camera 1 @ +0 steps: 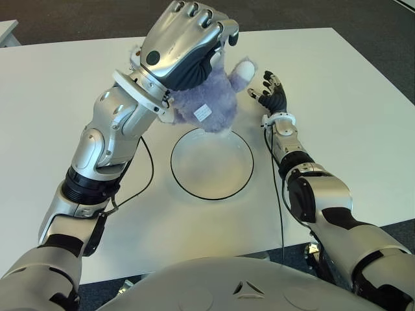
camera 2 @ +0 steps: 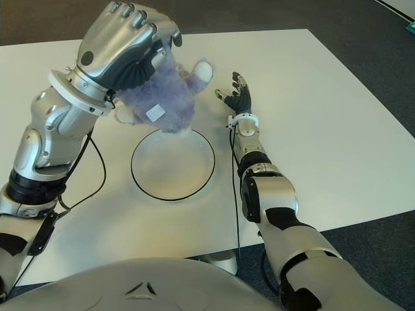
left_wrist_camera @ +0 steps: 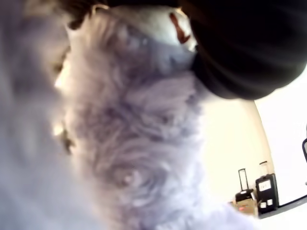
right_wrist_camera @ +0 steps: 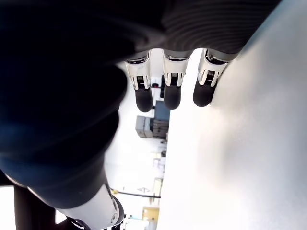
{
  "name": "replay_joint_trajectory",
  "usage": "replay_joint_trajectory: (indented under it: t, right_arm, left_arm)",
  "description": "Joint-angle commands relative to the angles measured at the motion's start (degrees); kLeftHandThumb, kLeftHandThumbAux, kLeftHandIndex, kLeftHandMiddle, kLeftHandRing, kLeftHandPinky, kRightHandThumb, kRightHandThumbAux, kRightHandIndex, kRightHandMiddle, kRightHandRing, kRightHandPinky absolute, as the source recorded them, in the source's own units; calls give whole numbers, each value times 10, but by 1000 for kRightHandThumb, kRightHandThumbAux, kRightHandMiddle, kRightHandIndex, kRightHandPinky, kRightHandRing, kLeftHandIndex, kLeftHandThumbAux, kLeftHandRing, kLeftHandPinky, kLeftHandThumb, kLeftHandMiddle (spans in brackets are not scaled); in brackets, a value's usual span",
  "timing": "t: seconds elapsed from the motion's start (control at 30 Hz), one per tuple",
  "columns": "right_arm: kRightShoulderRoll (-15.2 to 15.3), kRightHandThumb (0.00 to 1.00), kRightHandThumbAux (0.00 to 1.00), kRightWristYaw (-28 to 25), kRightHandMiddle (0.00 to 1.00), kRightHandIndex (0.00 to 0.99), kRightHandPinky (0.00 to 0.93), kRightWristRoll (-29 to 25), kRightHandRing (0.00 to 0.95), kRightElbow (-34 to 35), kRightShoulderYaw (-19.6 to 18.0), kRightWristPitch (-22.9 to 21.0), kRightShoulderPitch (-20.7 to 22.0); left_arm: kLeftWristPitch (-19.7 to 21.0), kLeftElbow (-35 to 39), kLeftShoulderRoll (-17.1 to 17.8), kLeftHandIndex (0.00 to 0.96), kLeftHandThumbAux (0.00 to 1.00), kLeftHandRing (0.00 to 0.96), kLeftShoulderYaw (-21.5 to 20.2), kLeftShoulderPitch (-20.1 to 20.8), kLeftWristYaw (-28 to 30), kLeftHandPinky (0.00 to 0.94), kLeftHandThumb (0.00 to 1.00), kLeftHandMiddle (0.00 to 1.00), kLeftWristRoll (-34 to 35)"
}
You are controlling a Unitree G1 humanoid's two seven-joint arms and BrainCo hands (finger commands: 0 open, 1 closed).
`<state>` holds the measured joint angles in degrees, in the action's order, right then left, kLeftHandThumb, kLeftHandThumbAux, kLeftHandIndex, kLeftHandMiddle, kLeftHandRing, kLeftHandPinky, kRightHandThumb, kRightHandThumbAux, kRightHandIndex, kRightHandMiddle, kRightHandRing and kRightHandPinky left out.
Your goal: Put the doll into the plate.
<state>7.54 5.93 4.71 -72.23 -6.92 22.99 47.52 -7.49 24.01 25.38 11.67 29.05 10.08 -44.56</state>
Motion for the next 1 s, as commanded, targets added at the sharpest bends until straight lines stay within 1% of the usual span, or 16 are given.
replay_joint_trajectory:
  t: [0.03, 0.13, 0.17, 0.2, 0.33, 0.47, 0.53, 0.6, 0.73, 0.83, 0.97, 1.0]
  right_arm:
    - [-17, 312, 888, -4, 84, 88, 56, 7, 54, -40, 6, -49, -55]
    - [-18, 315, 892, -7, 81, 96, 40, 5, 51, -39, 6, -50, -54]
    - [-18, 317, 892, -9, 81, 97, 39, 4, 50, -39, 6, -50, -54]
    - [-18, 341, 887, -9, 80, 113, 38, 3, 47, -38, 5, -50, -54]
    - [-20, 366, 883, -10, 80, 126, 38, 0, 46, -36, 3, -47, -54]
    - [-21, 394, 882, -11, 83, 142, 36, -3, 49, -33, 2, -41, -54]
    - [-21, 396, 882, -12, 81, 140, 20, -4, 46, -32, 1, -39, -54]
    - [-23, 393, 879, -13, 77, 130, 13, -8, 41, -31, -1, -40, -54]
    - [-24, 388, 873, -14, 74, 119, 19, -13, 36, -32, -6, -43, -55]
    - [-24, 375, 868, -16, 74, 116, 27, -14, 35, -35, -11, -48, -54]
    - [-24, 360, 864, -18, 71, 115, 26, -14, 32, -39, -15, -52, -53]
    - [-23, 343, 857, -18, 69, 114, 29, -14, 30, -39, -16, -52, -53]
  left_arm:
    - [0, 16, 1, 408, 664, 835, -8, -24, 32, 860, 851, 562, 44]
    - [-2, 19, 2, 408, 664, 832, -10, -27, 47, 859, 851, 562, 70]
    - [1, 21, 0, 408, 664, 832, -9, -31, 56, 859, 851, 562, 89]
    - [2, 23, -3, 407, 665, 830, -9, -33, 63, 853, 851, 561, 102]
    - [-3, 31, 3, 407, 665, 828, -13, -42, 67, 852, 851, 560, 110]
    - [-8, 31, 1, 406, 665, 823, -6, -47, 72, 852, 850, 559, 117]
    - [-18, 31, 5, 407, 665, 823, -6, -49, 62, 852, 850, 559, 99]
    - [-33, 32, 3, 406, 665, 821, -7, -60, 43, 849, 851, 558, 87]
    - [-54, 30, -3, 402, 666, 814, -12, -77, 10, 835, 851, 554, 59]
    - [-61, 33, -11, 400, 667, 808, -13, -109, -12, 829, 852, 551, 44]
    - [-66, 29, -23, 401, 666, 802, -8, -121, -22, 823, 852, 551, 44]
    - [-67, 27, -26, 401, 666, 800, -7, -122, -24, 822, 853, 550, 45]
